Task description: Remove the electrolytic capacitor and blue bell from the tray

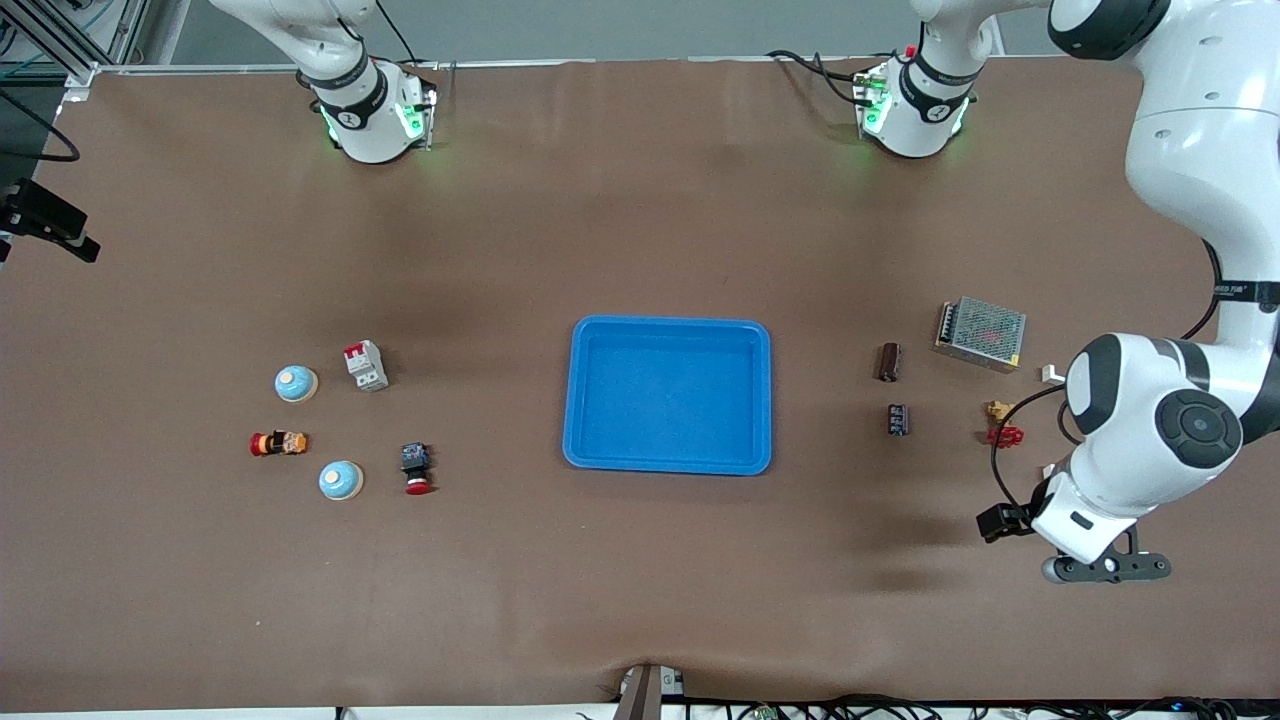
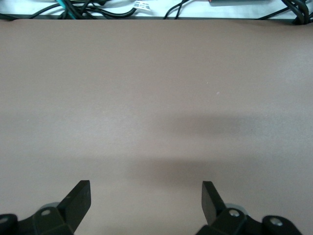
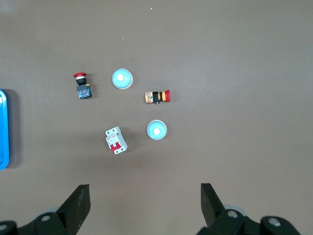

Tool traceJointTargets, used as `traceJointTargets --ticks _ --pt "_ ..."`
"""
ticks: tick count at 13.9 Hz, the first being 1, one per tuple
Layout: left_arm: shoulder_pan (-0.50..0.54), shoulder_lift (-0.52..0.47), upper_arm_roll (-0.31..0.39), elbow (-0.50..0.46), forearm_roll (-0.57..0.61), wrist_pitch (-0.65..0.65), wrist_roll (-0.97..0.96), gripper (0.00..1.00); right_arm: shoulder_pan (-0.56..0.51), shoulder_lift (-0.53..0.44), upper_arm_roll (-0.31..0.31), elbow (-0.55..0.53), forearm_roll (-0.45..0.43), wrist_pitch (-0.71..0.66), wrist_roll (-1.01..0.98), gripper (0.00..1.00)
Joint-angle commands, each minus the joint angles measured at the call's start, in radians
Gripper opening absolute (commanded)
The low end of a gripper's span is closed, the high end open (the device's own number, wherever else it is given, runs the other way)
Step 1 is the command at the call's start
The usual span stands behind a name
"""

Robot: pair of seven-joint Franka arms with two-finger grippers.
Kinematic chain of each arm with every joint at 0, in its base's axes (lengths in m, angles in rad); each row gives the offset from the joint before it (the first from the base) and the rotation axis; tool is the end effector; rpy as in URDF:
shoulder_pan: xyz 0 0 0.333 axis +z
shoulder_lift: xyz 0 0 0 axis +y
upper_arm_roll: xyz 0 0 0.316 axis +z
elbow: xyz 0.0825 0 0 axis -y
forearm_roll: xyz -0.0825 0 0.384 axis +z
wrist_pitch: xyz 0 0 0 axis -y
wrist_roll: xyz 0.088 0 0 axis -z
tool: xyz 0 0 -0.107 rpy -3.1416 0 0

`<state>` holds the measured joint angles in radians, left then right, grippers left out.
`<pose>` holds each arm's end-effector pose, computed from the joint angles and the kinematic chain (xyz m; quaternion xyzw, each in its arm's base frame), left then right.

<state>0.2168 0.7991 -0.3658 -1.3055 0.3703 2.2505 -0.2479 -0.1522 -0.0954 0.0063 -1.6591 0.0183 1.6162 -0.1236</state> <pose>0.7609 -0.0312 0.3028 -0.9945 -0.0111 -0.1035 0.0102 0.5236 -0.0749 0.6384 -0.9996 0.0113 -0.0272 0.0052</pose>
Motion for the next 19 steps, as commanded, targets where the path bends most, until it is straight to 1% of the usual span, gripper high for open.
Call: traceJointTargets --ticks 1,3,5,6,7,8,10,11,12,15,19 --pt "-0.037 0.063 -0.001 0.097 -0.017 -0.034 0.029 1.0 -0.02 0.006 0.012 0.021 0.012 -0.015 0.004 1.0" --pt "-0.074 0.09 0.017 0.13 -0.017 -0.032 0.027 1.0 -0.02 0.008 0.012 0.021 0.012 -0.015 0.004 1.0" --pt "-0.093 0.139 0.021 0.196 -0.04 -0.037 0.024 1.0 -0.021 0.008 0.012 0.021 0.014 -0.015 0.006 1.0" --pt "-0.121 0.163 0.025 0.225 -0.047 -0.039 0.019 1.0 -0.021 0.008 0.012 0.021 0.014 -0.015 0.006 1.0" --pt "-0.143 0.181 0.046 0.248 -0.05 -0.039 0.016 1.0 -0.021 0.008 0.012 0.021 0.014 -0.015 0.006 1.0" --pt "-0.18 0.186 0.085 0.255 -0.079 -0.037 0.016 1.0 -0.021 0.008 0.012 0.021 0.014 -0.015 0.007 1.0" --pt "-0.253 0.177 0.201 0.258 -0.195 -0.039 0.024 1.0 -0.021 0.008 0.012 0.021 0.014 -0.015 0.007 1.0" --pt "-0.287 0.177 0.252 0.258 -0.23 -0.039 0.028 1.0 -0.021 0.008 0.012 0.021 0.014 -0.015 0.007 1.0" --pt "-0.298 0.17 0.27 0.256 -0.243 -0.04 0.029 1.0 -0.021 0.008 0.012 0.021 0.014 -0.015 0.007 1.0" --pt "-0.301 0.143 0.266 0.255 -0.243 -0.112 0.03 1.0 -0.021 0.008 0.012 0.021 0.014 -0.015 0.007 1.0" --pt "-0.321 0.027 0.266 0.256 -0.329 -0.346 0.029 1.0 -0.021 0.008 0.012 0.021 0.014 -0.015 0.007 1.0"
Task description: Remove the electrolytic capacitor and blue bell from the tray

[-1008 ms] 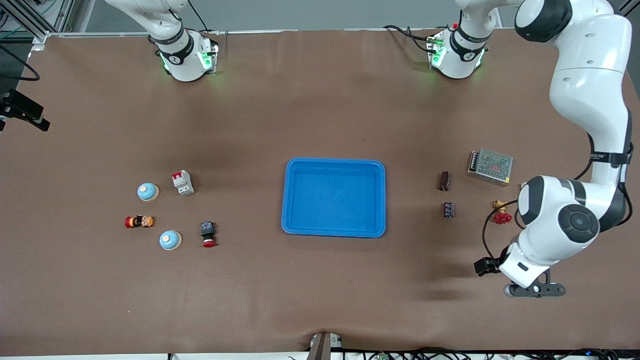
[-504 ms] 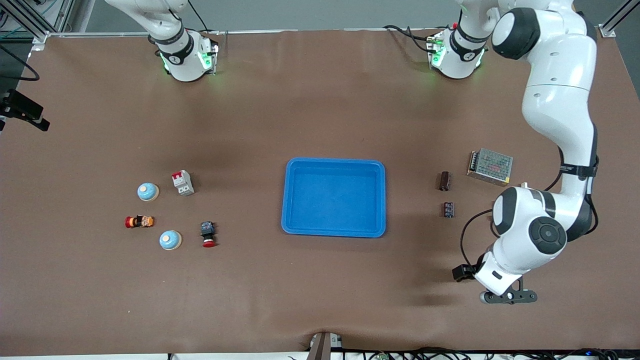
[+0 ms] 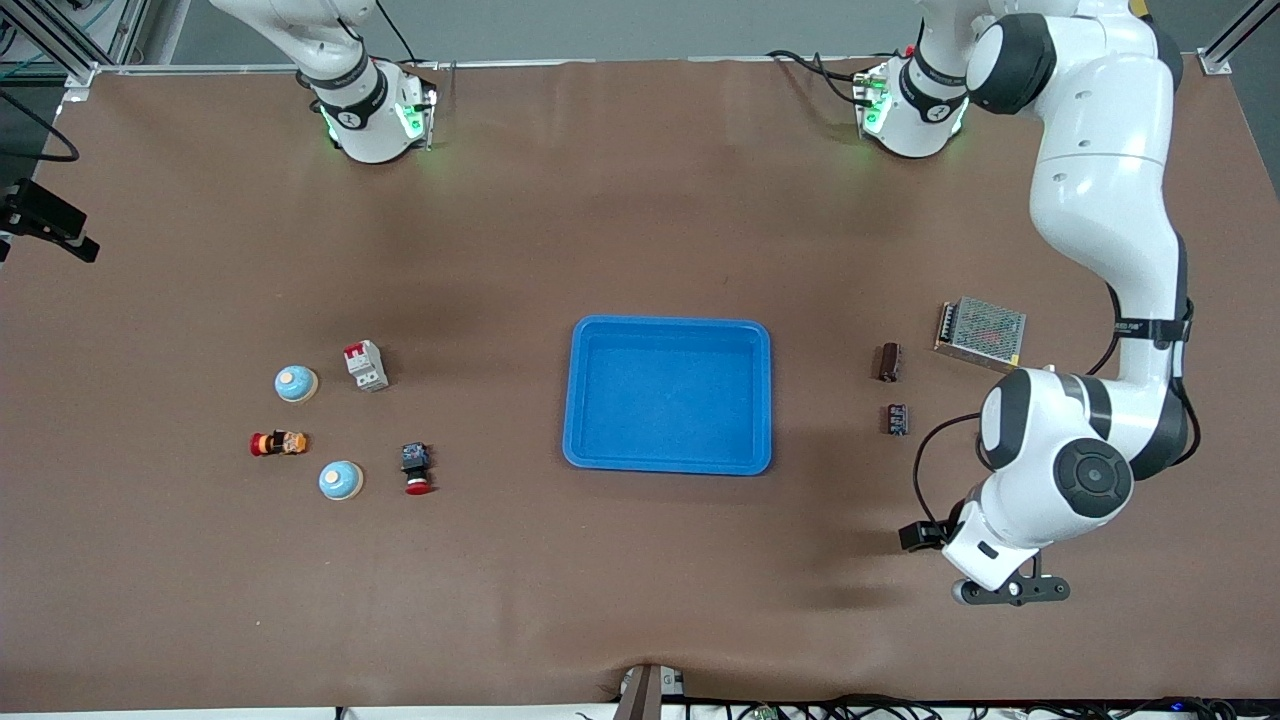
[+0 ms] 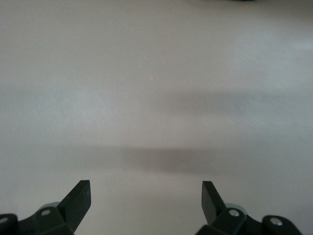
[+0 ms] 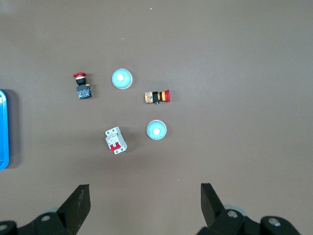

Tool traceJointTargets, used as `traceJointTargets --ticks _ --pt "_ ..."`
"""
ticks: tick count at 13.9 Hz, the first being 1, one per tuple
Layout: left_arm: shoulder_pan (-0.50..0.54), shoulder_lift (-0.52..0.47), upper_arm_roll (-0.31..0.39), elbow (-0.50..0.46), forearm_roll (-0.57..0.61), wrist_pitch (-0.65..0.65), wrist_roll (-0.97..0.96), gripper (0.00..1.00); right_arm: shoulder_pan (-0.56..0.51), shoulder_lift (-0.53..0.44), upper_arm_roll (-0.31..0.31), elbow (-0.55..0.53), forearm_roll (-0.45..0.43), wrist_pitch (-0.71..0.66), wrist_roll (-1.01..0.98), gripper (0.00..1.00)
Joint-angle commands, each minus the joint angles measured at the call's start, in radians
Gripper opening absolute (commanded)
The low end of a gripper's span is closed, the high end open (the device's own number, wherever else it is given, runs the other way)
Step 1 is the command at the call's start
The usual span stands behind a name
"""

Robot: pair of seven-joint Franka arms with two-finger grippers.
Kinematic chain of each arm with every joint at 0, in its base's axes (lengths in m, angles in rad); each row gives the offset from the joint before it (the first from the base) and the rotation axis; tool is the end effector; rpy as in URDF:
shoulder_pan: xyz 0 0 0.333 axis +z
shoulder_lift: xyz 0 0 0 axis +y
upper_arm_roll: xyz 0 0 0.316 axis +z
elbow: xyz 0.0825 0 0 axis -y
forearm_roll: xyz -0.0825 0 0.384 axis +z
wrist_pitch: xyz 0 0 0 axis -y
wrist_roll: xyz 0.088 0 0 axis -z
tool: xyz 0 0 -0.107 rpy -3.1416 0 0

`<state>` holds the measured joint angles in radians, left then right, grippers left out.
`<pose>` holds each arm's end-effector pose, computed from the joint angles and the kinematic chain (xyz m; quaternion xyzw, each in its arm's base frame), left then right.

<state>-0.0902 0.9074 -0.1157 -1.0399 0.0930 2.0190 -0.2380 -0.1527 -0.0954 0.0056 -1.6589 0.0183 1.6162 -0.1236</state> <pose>0.7730 -0.1236 0.3001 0.9990 0.0213 0.0369 0.0104 0.5235 -0.0755 0.6385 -0.9995 0.0119 -0.0273 0.0052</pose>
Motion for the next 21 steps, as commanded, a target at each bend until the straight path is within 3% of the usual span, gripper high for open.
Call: traceJointTargets --ticks 1,4,7,11,16,21 --pt "-0.016 -0.112 0.016 -0.009 -0.059 -0.172 0.02 1.0 -0.021 0.008 0.013 0.021 0.014 -0.015 0.006 1.0" --pt "-0.019 -0.22 0.045 -0.008 -0.065 -0.282 0.078 1.0 -0.021 0.01 0.013 0.021 0.014 -0.015 0.006 1.0" --pt "-0.019 -0.333 0.145 -0.011 -0.122 -0.405 0.181 1.0 -0.021 0.008 0.013 0.021 0.014 -0.015 0.006 1.0" --pt "0.0 -0.537 0.149 -0.064 -0.124 -0.485 0.193 1.0 -0.021 0.008 0.013 0.021 0.014 -0.015 0.004 1.0" --pt "0.053 -0.622 0.123 -0.068 -0.128 -0.647 0.23 1.0 -0.019 0.006 0.013 0.045 0.014 -0.027 0.007 1.0" --pt "0.079 -0.676 0.129 -0.1 -0.119 -0.654 0.273 1.0 0.005 0.008 0.02 0.119 0.019 -0.079 0.01 1.0"
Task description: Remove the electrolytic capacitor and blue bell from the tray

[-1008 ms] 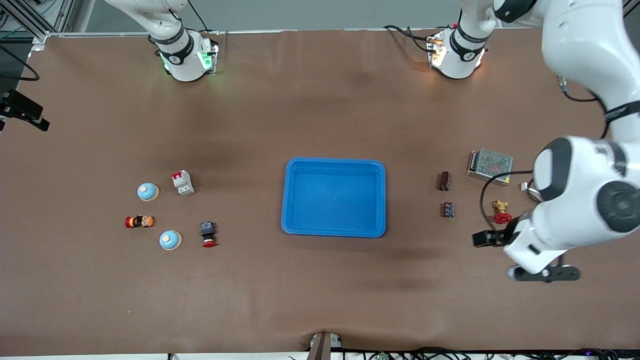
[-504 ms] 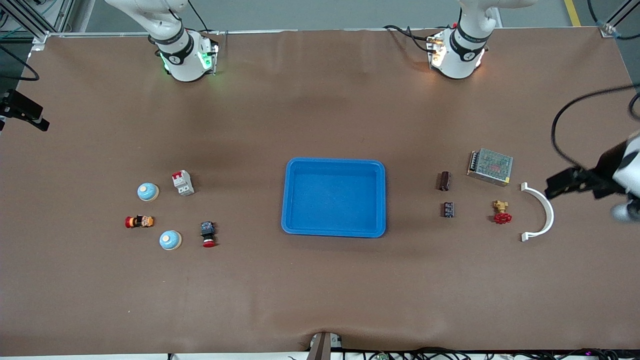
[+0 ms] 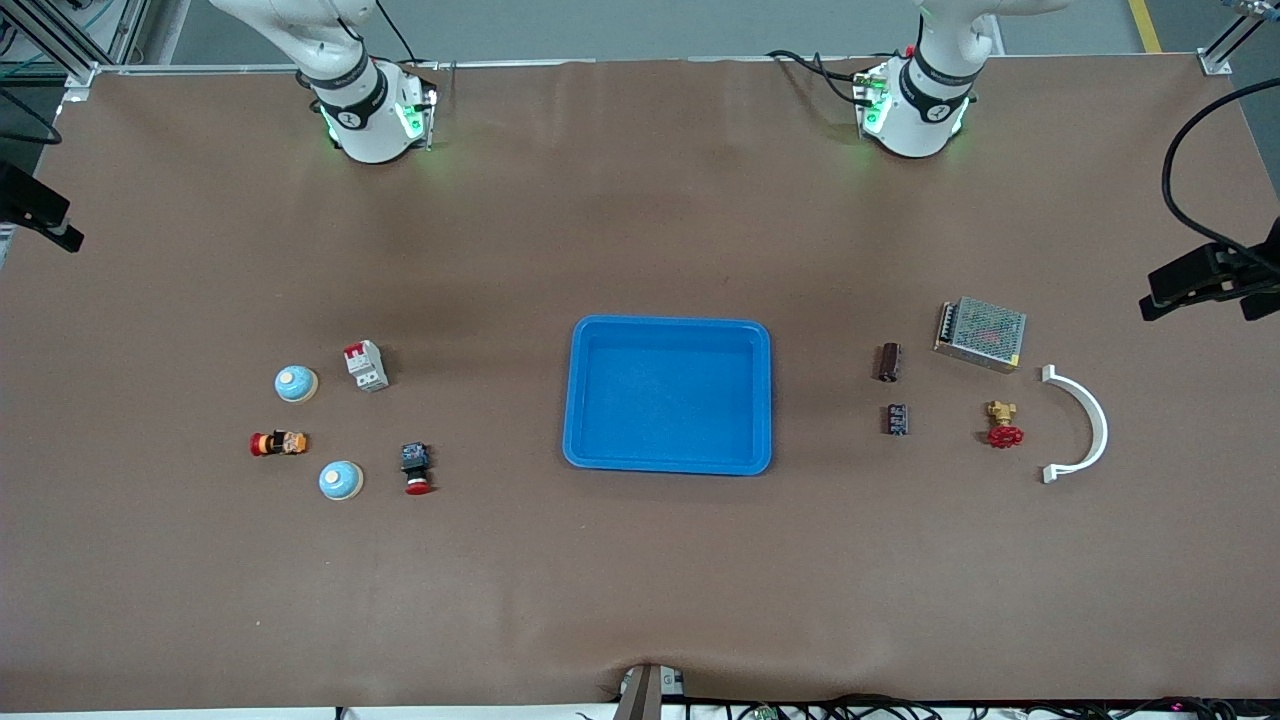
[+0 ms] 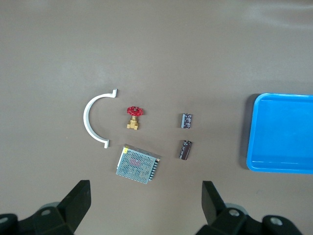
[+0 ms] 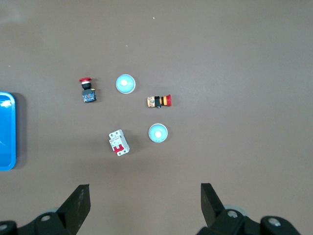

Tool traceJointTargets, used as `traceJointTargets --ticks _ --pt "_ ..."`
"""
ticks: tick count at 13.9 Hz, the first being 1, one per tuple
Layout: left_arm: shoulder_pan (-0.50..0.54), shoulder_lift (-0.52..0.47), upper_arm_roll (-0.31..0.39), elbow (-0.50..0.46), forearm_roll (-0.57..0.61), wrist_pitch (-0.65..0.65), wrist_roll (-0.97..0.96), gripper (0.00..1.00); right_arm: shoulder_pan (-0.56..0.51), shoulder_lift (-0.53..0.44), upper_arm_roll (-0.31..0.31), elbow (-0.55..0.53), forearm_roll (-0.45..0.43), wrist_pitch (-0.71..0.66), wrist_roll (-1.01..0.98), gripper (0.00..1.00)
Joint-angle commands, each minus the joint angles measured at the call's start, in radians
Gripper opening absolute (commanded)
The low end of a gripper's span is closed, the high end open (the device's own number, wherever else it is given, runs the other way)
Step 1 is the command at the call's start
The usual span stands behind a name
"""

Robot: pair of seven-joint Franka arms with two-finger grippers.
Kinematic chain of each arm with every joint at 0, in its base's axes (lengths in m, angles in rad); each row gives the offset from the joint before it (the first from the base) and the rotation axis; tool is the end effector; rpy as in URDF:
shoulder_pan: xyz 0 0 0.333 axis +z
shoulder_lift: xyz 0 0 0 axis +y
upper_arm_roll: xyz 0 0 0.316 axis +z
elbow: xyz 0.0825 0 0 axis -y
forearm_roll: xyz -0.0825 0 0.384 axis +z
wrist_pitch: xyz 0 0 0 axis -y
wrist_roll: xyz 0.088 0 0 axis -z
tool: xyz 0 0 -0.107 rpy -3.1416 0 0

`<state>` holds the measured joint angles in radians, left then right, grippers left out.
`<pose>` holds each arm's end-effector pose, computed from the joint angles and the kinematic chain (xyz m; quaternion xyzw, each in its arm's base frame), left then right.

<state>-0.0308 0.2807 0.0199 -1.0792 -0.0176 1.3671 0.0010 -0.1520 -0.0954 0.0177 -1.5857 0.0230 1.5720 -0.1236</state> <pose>0.6137 -0.0112 0.6685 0.9999 -0.0082 0.0036 0.0059 0.5203 -0.0673 0.6691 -0.9991 0.0049 -0.0419 0.0053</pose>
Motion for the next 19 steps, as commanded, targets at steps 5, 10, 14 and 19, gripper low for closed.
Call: traceJointTargets --ticks 5,10,14,19 --pt "0.034 -0.107 -0.003 -0.142 -0.005 0.032 0.022 1.0 0.069 0.006 0.008 0.052 0.011 -0.04 0.149 1.0" --pt "0.061 -0.129 -0.011 -0.151 -0.007 0.027 0.019 1.0 0.069 0.008 0.001 0.05 -0.005 -0.04 0.141 1.0" --pt "0.04 -0.17 -0.002 -0.232 -0.005 0.061 0.033 1.0 0.068 0.008 0.001 0.05 -0.009 -0.038 0.09 1.0" --pt "0.048 -0.25 -0.002 -0.353 -0.016 0.118 0.034 1.0 0.055 0.009 -0.001 0.05 -0.008 -0.04 0.073 1.0"
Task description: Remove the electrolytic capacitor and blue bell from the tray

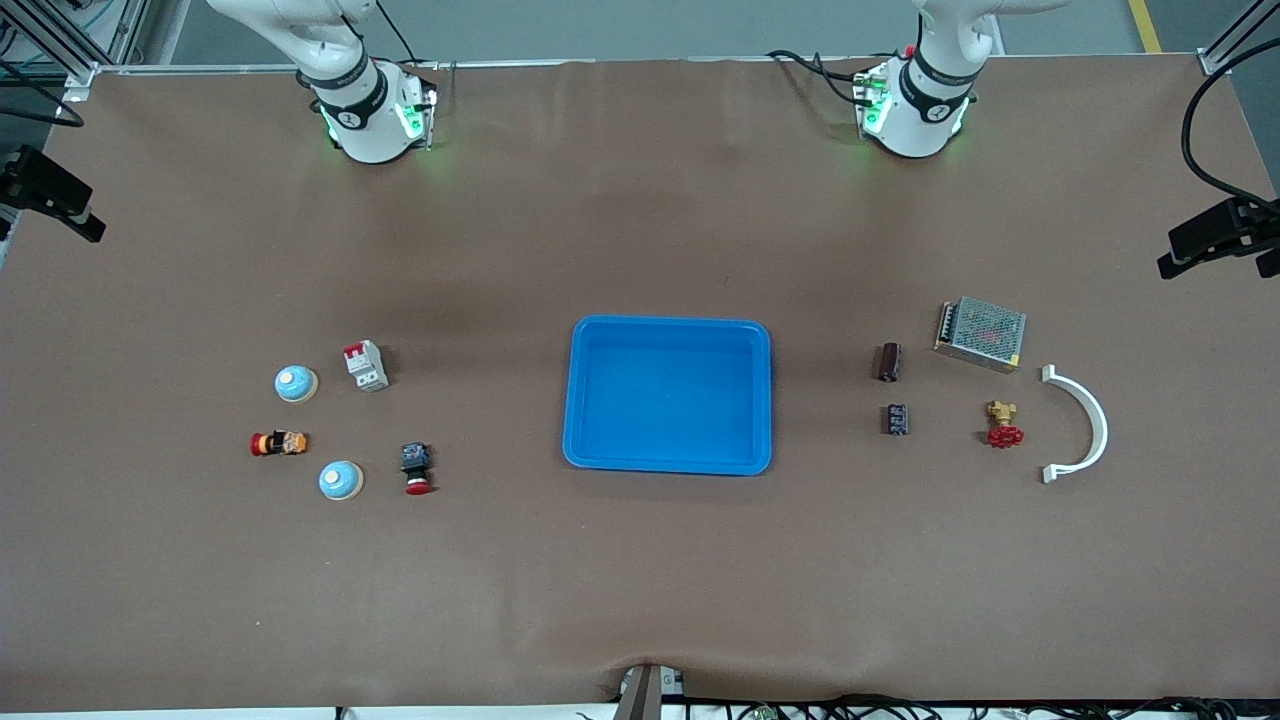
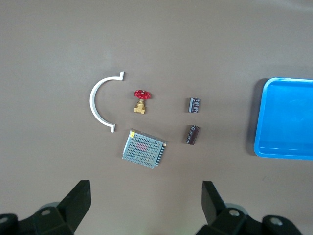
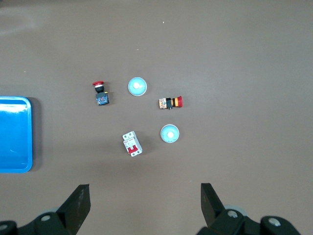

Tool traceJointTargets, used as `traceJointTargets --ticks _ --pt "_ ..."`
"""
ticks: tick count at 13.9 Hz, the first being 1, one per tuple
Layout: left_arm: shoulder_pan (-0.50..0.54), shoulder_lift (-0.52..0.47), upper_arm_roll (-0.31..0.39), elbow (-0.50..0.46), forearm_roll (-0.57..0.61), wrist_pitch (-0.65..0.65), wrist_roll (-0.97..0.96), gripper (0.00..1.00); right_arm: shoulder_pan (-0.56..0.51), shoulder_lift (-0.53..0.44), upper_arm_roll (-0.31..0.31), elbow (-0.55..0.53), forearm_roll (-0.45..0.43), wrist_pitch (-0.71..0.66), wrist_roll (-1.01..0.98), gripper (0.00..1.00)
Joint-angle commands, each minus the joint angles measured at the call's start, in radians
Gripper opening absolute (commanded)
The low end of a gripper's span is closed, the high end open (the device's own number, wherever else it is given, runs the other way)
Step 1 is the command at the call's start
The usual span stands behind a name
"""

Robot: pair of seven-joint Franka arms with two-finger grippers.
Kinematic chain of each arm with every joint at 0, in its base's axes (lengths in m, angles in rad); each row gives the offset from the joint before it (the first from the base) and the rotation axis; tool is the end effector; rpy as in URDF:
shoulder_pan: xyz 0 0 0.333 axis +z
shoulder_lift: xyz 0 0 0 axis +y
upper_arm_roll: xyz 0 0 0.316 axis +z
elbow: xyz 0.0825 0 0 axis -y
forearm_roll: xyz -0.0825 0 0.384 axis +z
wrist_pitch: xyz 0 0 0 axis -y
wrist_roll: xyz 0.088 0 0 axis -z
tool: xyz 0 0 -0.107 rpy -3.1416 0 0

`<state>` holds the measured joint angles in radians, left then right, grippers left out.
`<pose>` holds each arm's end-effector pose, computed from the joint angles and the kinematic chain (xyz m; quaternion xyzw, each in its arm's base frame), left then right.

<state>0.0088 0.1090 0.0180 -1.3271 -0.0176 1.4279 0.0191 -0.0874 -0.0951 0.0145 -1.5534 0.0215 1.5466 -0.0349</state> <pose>0.5728 0.0126 0.6638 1.0000 0.0026 -0.0039 0.0078 0.5203 -0.0352 0.6817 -0.9988 0.0182 -0.0446 0.0076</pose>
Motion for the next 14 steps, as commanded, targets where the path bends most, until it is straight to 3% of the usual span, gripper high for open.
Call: traceJointTargets --ticks 1,5,14 --pt "0.01 -0.077 0.002 -0.103 -0.019 0.062 0.016 1.0 -0.009 0.009 0.002 0.018 -0.006 -0.014 -0.022 1.0" --pt "0.046 -0.077 0.002 -0.103 -0.021 0.072 0.036 1.0 -0.009 0.009 0.004 0.019 -0.005 -0.013 -0.02 1.0" --pt "0.028 -0.017 -0.046 -0.104 -0.047 0.14 0.071 1.0 -0.008 0.009 0.004 0.019 -0.005 -0.011 -0.017 1.0"
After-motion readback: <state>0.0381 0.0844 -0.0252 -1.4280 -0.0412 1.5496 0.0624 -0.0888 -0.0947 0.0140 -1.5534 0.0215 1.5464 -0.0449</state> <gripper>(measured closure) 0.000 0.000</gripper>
